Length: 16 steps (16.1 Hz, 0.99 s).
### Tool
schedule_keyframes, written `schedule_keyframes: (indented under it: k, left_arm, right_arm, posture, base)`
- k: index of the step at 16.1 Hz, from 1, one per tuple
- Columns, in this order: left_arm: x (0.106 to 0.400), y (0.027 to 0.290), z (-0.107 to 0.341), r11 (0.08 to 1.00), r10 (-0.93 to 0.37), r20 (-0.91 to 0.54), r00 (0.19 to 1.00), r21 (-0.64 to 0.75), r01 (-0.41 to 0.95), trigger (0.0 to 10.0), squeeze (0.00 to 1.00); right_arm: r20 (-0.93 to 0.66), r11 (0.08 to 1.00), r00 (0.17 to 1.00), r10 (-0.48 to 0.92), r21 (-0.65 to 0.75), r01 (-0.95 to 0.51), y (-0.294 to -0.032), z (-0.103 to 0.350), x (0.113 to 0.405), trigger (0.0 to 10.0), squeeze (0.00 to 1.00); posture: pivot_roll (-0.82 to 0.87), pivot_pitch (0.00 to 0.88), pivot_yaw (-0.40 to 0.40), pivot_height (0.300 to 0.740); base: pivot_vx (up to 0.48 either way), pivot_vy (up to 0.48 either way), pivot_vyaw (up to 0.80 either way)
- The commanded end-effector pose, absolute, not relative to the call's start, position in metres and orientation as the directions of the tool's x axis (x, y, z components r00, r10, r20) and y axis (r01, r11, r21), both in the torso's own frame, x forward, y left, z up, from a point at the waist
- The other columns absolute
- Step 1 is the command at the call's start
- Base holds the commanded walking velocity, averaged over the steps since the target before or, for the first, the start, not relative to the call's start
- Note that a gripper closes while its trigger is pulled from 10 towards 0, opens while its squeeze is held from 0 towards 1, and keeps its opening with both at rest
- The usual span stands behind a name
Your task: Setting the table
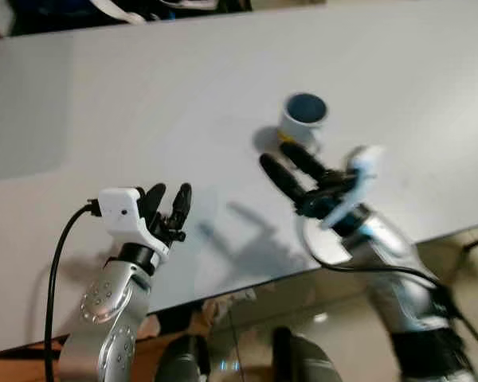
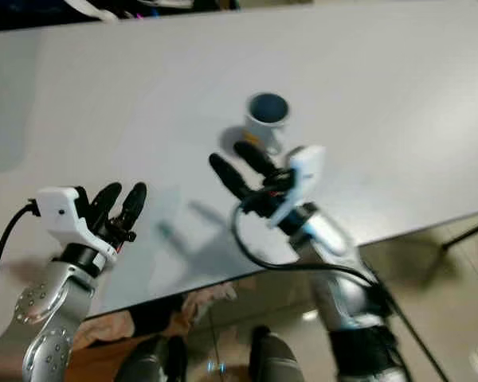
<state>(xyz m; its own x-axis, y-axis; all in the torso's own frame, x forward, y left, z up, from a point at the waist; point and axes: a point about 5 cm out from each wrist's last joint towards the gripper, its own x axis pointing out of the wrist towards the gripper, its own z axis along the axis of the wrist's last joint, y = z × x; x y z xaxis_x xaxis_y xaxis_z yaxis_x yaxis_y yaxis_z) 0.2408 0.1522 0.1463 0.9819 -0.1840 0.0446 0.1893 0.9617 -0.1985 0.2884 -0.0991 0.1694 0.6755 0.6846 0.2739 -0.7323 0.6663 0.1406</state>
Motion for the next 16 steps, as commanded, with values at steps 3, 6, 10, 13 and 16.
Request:
schedule_keyframes:
  k: [3, 6, 10, 13, 16]
  left_arm:
    - [0.246, 0.157, 0.149, 0.973, -0.154, 0.055, 0.987, -0.165, 0.161, 10.0, 0.00]
    - [0.249, 0.156, 0.149, 0.972, -0.176, 0.058, 0.983, -0.149, 0.183, 10.0, 0.00]
    - [0.250, 0.153, 0.151, 0.966, -0.212, 0.068, 0.975, -0.136, 0.220, 10.0, 0.00]
    - [0.250, 0.150, 0.149, 0.962, -0.231, 0.063, 0.971, -0.134, 0.238, 10.0, 0.00]
    - [0.251, 0.150, 0.147, 0.958, -0.246, 0.059, 0.967, -0.133, 0.252, 10.0, 0.00]
  right_arm:
    - [0.153, 0.714, 0.716, 0.681, 0.078, -0.696, -0.087, 0.146, 0.295, 10.0, 0.00]
    - [0.135, 0.702, 0.708, 0.693, 0.101, -0.705, -0.078, 0.139, 0.298, 10.0, 0.00]
    - [0.117, 0.697, 0.700, 0.705, 0.071, -0.713, -0.072, 0.132, 0.298, 10.0, 0.00]
    - [0.078, 0.754, 0.756, 0.650, 0.054, -0.655, -0.077, 0.126, 0.306, 10.0, 0.00]
    - [0.080, 0.771, 0.772, 0.630, 0.052, -0.634, -0.079, 0.125, 0.310, 10.0, 0.00]
  posture:
    - [-0.05, 0.140, -0.017, 0.740]
    - [-0.04, 0.130, -0.016, 0.740]
    - [-0.03, 0.122, -0.010, 0.740]
    - [-0.03, 0.116, -0.006, 0.740]
    - [-0.03, 0.110, -0.006, 0.740]
  base:
    - [0.000, 0.471, 0.00]
    - [0.000, 0.471, 0.27]
    - [0.000, 0.472, 0.60]
    - [0.000, 0.472, 0.00]
    - [0.000, 0.472, 0.00]
